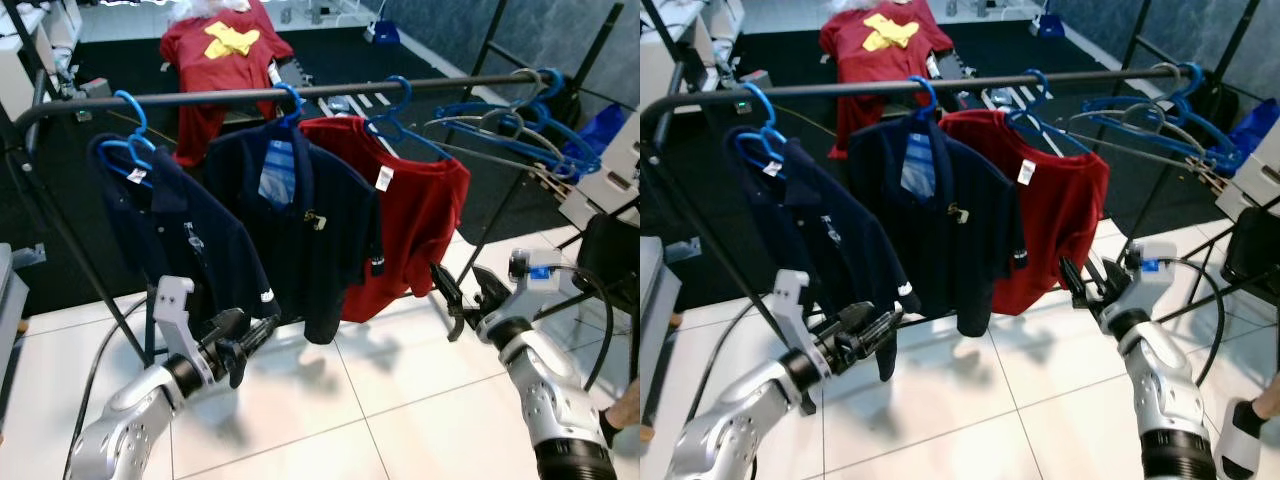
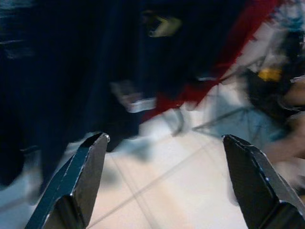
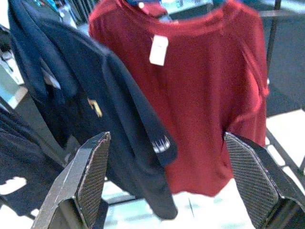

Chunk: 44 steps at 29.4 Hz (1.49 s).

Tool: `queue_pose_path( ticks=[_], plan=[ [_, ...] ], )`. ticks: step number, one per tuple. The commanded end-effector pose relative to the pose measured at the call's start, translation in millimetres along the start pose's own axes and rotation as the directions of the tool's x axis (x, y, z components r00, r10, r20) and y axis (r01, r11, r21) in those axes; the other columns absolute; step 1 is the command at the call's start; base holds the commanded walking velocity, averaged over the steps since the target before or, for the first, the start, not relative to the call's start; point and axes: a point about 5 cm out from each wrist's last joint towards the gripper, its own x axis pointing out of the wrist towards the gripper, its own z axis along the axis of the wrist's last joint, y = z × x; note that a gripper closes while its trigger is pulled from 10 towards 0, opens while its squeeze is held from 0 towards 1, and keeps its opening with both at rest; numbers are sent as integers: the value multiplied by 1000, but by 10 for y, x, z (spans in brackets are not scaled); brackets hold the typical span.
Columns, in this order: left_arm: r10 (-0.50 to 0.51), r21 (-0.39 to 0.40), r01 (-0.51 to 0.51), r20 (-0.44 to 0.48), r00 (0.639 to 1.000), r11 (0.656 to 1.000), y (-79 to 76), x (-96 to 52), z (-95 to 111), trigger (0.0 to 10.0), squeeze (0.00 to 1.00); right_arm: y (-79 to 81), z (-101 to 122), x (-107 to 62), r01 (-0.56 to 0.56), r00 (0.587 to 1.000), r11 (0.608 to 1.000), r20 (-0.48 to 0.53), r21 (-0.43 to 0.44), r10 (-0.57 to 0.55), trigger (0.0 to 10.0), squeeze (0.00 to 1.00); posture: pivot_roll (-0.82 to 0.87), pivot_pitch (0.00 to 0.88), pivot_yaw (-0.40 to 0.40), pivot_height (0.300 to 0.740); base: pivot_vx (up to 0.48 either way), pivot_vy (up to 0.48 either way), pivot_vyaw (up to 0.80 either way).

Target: Hang hanger

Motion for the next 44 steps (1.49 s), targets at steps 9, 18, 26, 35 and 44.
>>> queue_pose_path(
  ticks=[9,18,26,35,44],
  plan=[
    [272,65,-268,-69,960,961,458,-172,-188,10000,0,204,57,106,-72,997,997,14,-7,72,10000,0,-37,110,-42,740,0,0,800],
    [357,135,-341,-116,927,930,629,-261,-335,10000,0,190,187,70,-70,997,997,43,-25,71,10000,0,-56,108,-40,740,0,0,789],
    [351,139,-334,-119,929,932,587,-216,-410,10000,0,222,219,94,-66,996,997,56,-27,68,10000,0,-68,110,-38,740,0,0,677],
    [306,142,-288,-128,943,947,506,-190,-431,10000,0,260,232,102,-64,995,998,77,4,63,10000,0,-57,112,-31,740,0,-282,0],
    [293,133,-277,-115,949,952,504,-167,-422,10000,0,290,270,121,-72,993,997,91,5,71,10000,0,-58,114,-32,740,0,-431,0]
  ],
)
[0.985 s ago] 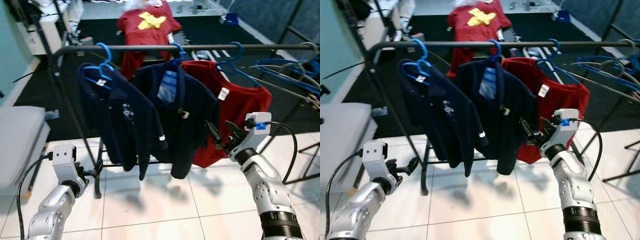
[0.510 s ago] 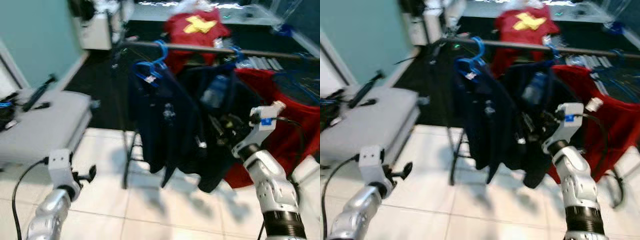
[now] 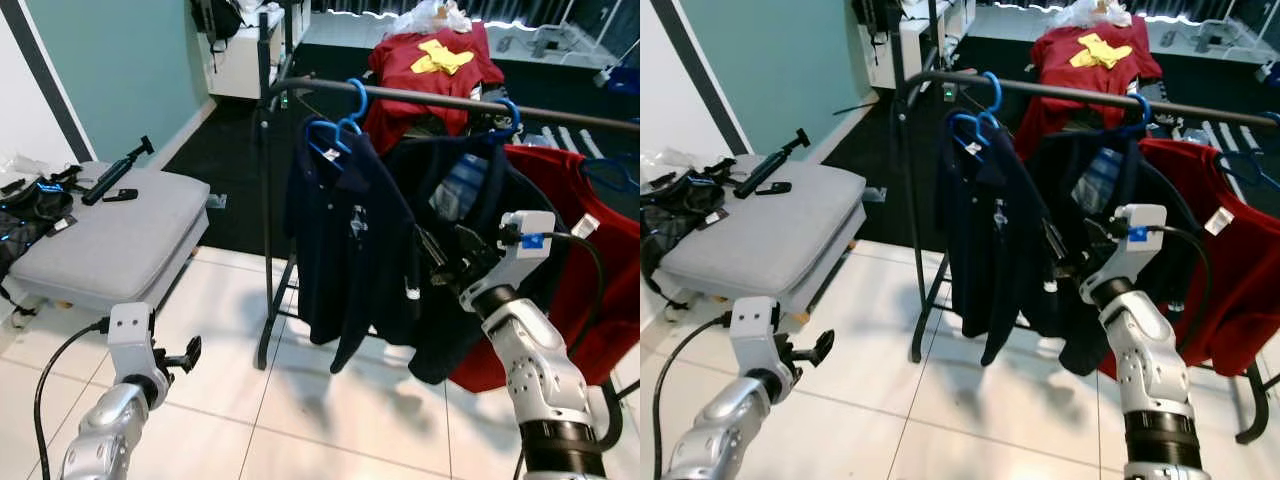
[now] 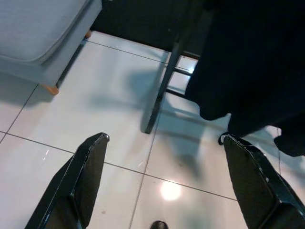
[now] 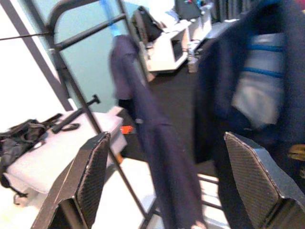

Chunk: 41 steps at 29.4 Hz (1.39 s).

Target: Hang hanger

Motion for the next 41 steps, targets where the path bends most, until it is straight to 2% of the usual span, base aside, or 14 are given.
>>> queue_pose_path(
  ticks=[1,8,26,28,30,33,36,37,41],
  plan=[
    [-5,1,5,-9,1000,1000,-9,0,-32,10000,0,13,10,4,-4,1000,1000,3,11,4,10000,0,-58,114,-32,740,0,-431,0],
    [-10,-5,10,-4,1000,1000,-28,5,-42,10000,0,33,33,15,-12,1000,1000,8,1,12,10000,0,-68,115,-33,740,0,-397,0],
    [-2,-15,2,31,1000,1000,-28,43,21,10000,0,47,93,44,-9,999,1000,31,-9,9,10000,0,-59,121,-32,740,0,0,0],
    [9,-2,-9,37,999,1000,-16,48,25,10000,0,23,193,106,-6,997,1000,71,-4,6,10000,0,-65,124,-26,740,0,0,0],
    [9,-2,-9,37,999,1000,-16,48,25,10000,0,23,193,106,-6,997,1000,71,-4,6,10000,0,-65,124,-26,740,0,0,0],
    [34,20,-35,47,998,999,5,57,39,10000,0,25,269,221,-20,995,1000,93,3,19,10000,0,-66,127,-24,740,0,0,0],
    [34,20,-35,47,998,999,5,57,39,10000,0,25,269,221,-20,995,1000,93,3,19,10000,0,-66,127,-24,740,0,0,0],
    [40,34,-42,60,997,999,19,54,63,10000,0,62,293,294,-38,994,999,99,6,37,10000,0,-60,132,-26,740,0,0,0],
    [41,44,-45,69,997,998,30,43,76,10000,0,109,309,344,-55,993,998,103,8,54,10000,0,-60,139,-25,740,171,0,0]
  ],
)
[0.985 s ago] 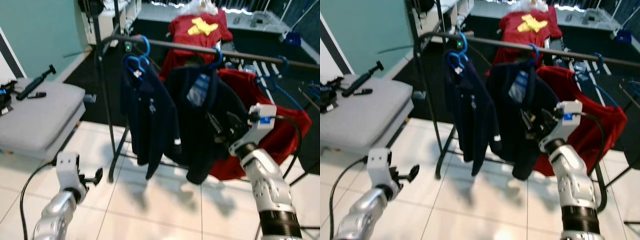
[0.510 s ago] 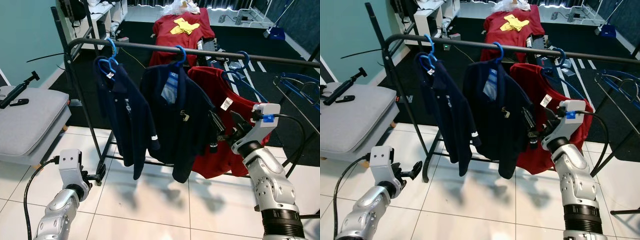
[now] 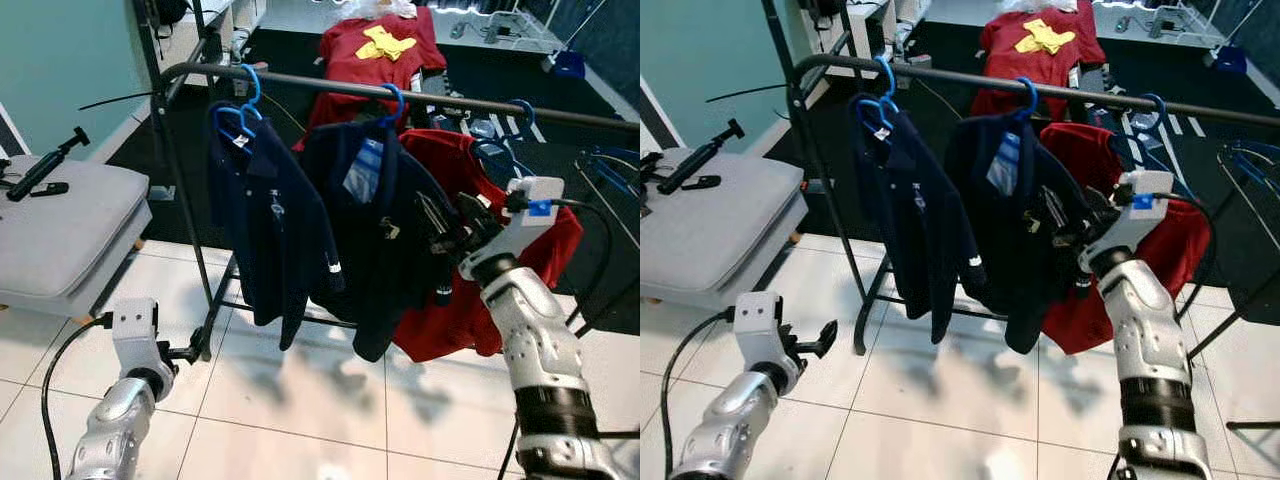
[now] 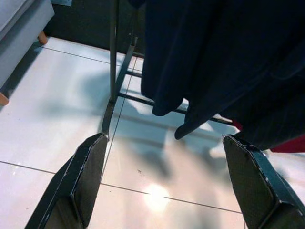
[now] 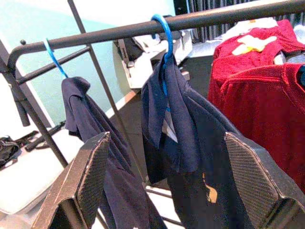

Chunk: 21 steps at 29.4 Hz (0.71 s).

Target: Hang hanger

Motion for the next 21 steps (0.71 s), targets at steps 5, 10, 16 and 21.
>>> queue_pose_path(
  ticks=[5,10,16,21],
  plan=[
    [3,38,-3,-8,1000,999,49,-61,-45,10000,0,21,-43,-77,-15,1000,1000,-8,15,15,10000,0,-68,148,-23,740,359,0,0],
    [4,39,-4,-14,1000,999,53,-77,-81,10000,0,-27,42,-83,-18,1000,1000,9,-2,18,10000,0,-66,147,-23,740,401,0,0],
    [7,40,-7,-18,1000,999,63,-88,-96,10000,0,-26,76,-72,-35,999,999,15,-9,35,10000,0,-60,146,-25,740,409,0,0],
    [21,42,-20,-23,1000,999,81,-128,-135,10000,0,2,123,-104,-87,996,995,10,-39,88,10000,0,-50,134,-34,740,410,0,0]
  ],
)
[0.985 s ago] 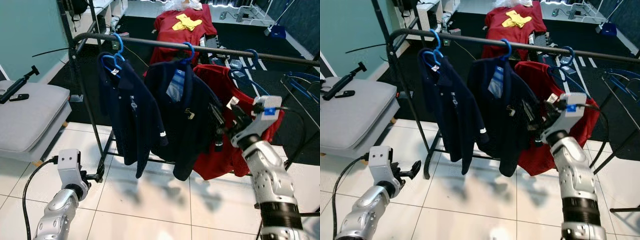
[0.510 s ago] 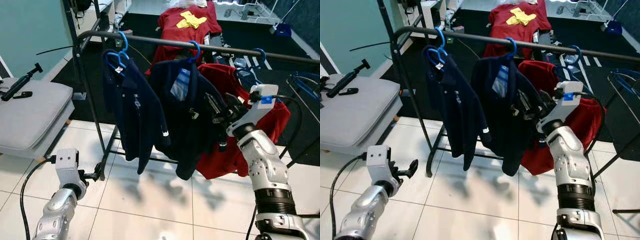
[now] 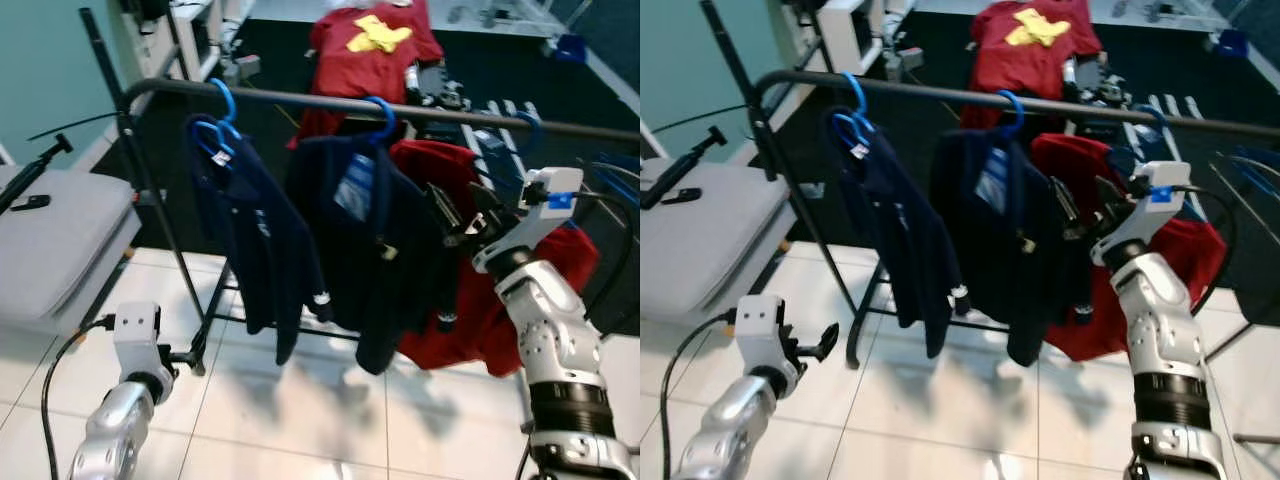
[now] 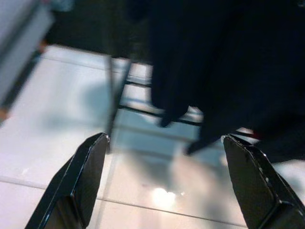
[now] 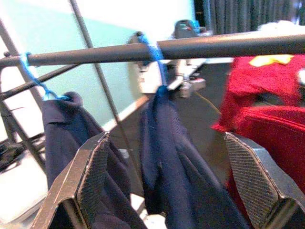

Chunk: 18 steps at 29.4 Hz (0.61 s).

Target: Hang hanger

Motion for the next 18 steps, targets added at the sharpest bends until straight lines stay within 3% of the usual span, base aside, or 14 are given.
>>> queue_pose_path(
  ticks=[1,9,14,15,18],
  plan=[
    [-12,10,12,-10,1000,1000,-38,-10,-31,10000,0,-79,-20,-85,25,999,1000,-20,-2,-25,10000,0,-50,134,-34,740,412,0,0],
    [2,2,-2,-31,1000,1000,-19,-64,-108,10000,0,-129,41,-192,-8,999,998,-53,-55,5,10000,0,-56,136,-42,740,353,0,0],
    [15,-5,-15,-39,999,1000,-4,-72,-133,10000,0,-176,64,-206,-7,997,995,-79,-99,0,10000,0,-56,126,-46,740,0,0,0],
    [23,-4,-23,-46,999,1000,7,-78,-154,10000,0,-210,70,-209,-21,993,992,-122,-124,6,10000,0,-56,123,-46,740,0,0,0],
    [25,5,-25,-53,998,1000,12,-86,-172,10000,0,-205,60,-224,-54,986,992,-160,-113,36,10000,0,-57,121,-46,740,0,0,0]
  ],
)
